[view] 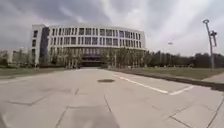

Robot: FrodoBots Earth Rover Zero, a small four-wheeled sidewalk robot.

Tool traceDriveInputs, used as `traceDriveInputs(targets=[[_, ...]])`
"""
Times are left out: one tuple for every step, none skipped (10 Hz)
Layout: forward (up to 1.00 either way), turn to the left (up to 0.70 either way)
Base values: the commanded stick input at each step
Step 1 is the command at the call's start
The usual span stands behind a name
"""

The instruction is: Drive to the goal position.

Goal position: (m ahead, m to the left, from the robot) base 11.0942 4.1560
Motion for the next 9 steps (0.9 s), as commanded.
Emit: traceDriveInputs(targets=[[0.70, 0.00], [0.70, 0.00], [0.70, 0.00], [0.70, 0.00], [0.70, 0.00], [0.70, 0.00], [0.70, 0.00], [0.70, 0.00], [0.70, 0.00]])
